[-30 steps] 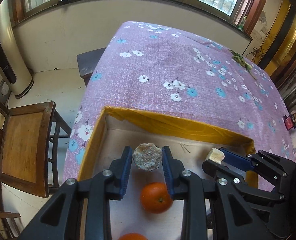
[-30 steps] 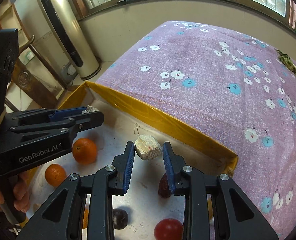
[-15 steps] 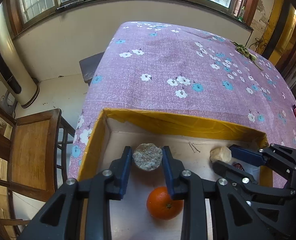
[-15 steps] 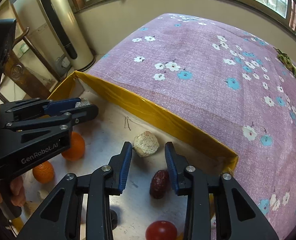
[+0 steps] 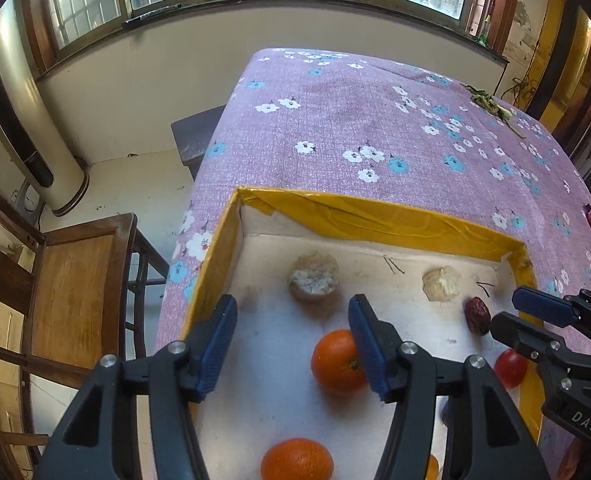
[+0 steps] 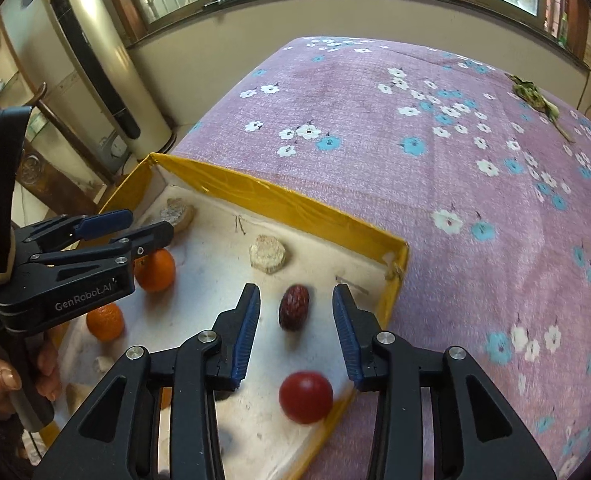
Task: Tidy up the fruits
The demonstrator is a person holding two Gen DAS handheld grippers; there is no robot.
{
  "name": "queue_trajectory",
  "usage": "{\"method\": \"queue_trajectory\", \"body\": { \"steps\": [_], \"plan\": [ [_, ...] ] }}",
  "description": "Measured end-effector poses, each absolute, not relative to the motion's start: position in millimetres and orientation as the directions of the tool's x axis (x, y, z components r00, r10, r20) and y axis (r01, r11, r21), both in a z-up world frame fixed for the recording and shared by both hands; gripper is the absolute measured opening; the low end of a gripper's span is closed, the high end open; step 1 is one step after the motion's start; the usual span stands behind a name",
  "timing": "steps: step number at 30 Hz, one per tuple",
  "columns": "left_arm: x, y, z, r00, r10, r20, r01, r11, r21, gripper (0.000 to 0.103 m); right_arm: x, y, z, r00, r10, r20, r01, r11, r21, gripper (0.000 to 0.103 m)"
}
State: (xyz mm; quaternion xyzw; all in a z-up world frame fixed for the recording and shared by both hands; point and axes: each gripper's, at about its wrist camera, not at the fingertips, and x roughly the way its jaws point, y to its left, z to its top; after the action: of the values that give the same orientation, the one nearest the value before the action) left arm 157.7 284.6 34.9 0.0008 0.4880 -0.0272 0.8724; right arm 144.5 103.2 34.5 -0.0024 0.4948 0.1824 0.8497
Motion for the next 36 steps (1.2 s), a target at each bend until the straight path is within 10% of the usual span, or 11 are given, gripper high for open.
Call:
{"method": "queue_trajectory", "body": {
  "steps": [18, 22, 36],
  "plan": [
    [59.9, 267.1, 75.3, 0.639, 0.03, -0.769, -0.036, 0.999, 0.008, 0.089, 38.9, 63.4, 60.0, 0.519, 0.276, -0.809, -0.249, 0.954, 0.166, 0.051],
    [31.6, 253.1, 78.9, 0.659, 0.05, -0.75, -0.069, 0.998, 0.005, 0.098, 15.6, 48.4, 60.6, 0.547, 0.225, -0.806, -0.214, 0.969, 0.125, 0.086],
    [-41.7, 229.4, 63.6, 0.595, 0.161, -0.788, -0.262, 0.965, 0.0, 0.103, -44.5, 14.2, 66.6, 0.625, 0.219, -0.749, -0.297, 0.954, 0.031, 0.094]
  ]
}}
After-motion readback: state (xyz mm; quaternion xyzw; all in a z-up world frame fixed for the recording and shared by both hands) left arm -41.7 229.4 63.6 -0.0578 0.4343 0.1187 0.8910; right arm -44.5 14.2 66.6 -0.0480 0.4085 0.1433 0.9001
